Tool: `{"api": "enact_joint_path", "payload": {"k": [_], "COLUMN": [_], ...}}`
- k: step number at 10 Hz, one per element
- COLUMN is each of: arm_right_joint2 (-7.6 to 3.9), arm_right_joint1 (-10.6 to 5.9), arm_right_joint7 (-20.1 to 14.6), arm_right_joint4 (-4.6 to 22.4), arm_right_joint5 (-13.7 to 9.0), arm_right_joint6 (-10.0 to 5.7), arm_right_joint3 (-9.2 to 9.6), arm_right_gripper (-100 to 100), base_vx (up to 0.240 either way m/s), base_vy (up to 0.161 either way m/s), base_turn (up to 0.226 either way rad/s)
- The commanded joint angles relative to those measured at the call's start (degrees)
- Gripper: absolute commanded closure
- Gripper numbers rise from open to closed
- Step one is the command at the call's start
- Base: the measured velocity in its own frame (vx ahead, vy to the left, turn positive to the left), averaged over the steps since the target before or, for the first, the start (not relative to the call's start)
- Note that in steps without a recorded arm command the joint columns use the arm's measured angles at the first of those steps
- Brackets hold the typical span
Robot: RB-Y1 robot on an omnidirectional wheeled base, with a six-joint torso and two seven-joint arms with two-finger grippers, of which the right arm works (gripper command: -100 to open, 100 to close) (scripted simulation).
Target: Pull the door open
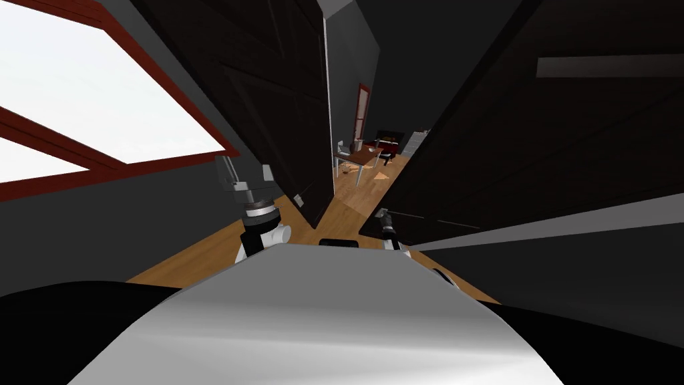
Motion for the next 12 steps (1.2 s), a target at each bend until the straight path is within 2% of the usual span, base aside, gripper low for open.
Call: {"api": "enact_joint_path", "payload": {"k": [1,4,5,6,12], "arm_right_joint2": [-0.49,-1.77,-1.53,-2.37,-5.97], "arm_right_joint1": [0.38,1.20,0.64,1.61,4.42], "arm_right_joint7": [-1.3,-3.3,-3.0,-4.2,-8.4], "arm_right_joint4": [0.4,-0.1,0.5,0.3,-0.9], "arm_right_joint5": [0.6,1.5,1.4,1.9,3.4], "arm_right_joint6": [-0.88,-1.94,-1.96,-3.04,-7.13], "arm_right_joint3": [1.27,3.20,2.88,4.27,8.64], "arm_right_gripper": [100,100,100,100,100], "base_vx": [-0.247,-0.262,-0.133,-0.191,-0.228], "base_vy": [-0.058,-0.065,-0.022,-0.036,-0.070], "base_turn": [0.102,0.106,0.024,0.101,0.102]}}
